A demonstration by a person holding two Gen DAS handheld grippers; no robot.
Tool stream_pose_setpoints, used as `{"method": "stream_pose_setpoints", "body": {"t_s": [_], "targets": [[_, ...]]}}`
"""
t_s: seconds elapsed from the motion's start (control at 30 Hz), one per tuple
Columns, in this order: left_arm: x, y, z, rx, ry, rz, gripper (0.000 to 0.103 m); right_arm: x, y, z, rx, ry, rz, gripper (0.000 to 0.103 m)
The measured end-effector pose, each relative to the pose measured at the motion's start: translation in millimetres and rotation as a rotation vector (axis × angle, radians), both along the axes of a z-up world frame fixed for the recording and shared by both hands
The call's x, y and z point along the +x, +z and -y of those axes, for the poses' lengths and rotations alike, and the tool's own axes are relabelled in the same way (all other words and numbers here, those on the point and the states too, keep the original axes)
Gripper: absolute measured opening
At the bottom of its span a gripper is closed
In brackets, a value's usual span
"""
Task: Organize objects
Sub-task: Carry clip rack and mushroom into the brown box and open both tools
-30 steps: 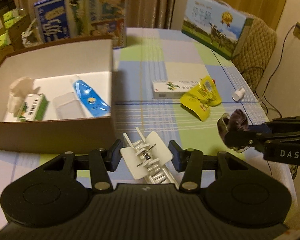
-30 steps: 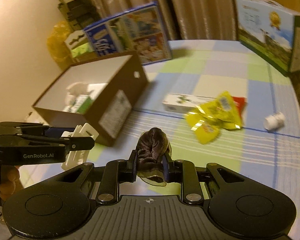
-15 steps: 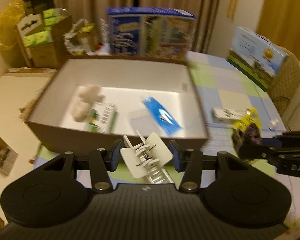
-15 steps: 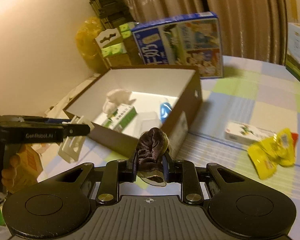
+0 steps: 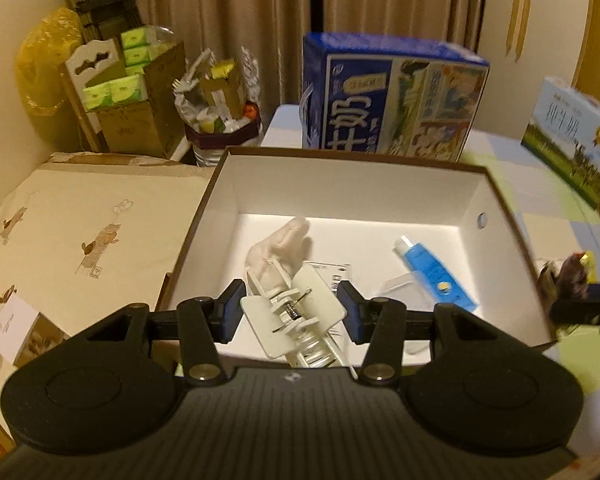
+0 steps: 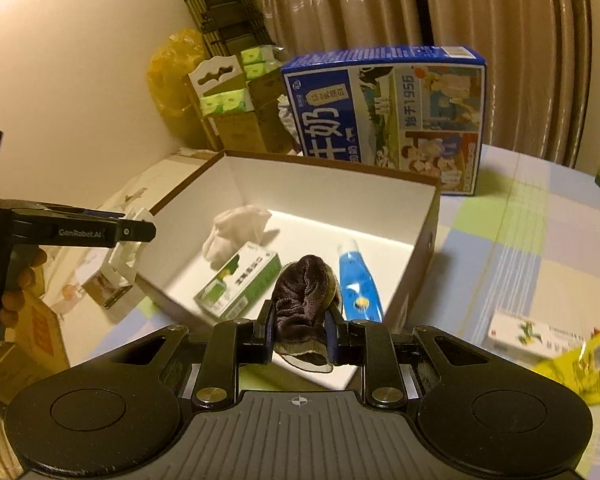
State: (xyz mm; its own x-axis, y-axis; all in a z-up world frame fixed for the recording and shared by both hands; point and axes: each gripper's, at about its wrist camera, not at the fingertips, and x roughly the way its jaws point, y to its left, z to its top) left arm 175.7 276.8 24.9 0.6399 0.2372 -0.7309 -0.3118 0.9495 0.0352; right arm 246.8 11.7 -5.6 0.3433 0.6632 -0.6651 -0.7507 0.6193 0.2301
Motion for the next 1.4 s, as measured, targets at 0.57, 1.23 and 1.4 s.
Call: {"method": "stream_pose_setpoints", "body": {"t_s": [0.57, 1.23, 1.4], "targets": [[67, -54, -52, 0.003, -0.088, -0.155, 0.045, 31, -22, -43, -0.094, -0.036, -0.014, 0.021], [76, -81, -51, 0.025, -0.139, -0.301, 0.054, 43, -41, -61, -0.233, -0.034, -0.038, 0.021], [71, -72, -50, 0.041, -0.147, -0.278, 0.067, 45, -38, -62, -0.23, -0.05, -0.036, 0.022]]}}
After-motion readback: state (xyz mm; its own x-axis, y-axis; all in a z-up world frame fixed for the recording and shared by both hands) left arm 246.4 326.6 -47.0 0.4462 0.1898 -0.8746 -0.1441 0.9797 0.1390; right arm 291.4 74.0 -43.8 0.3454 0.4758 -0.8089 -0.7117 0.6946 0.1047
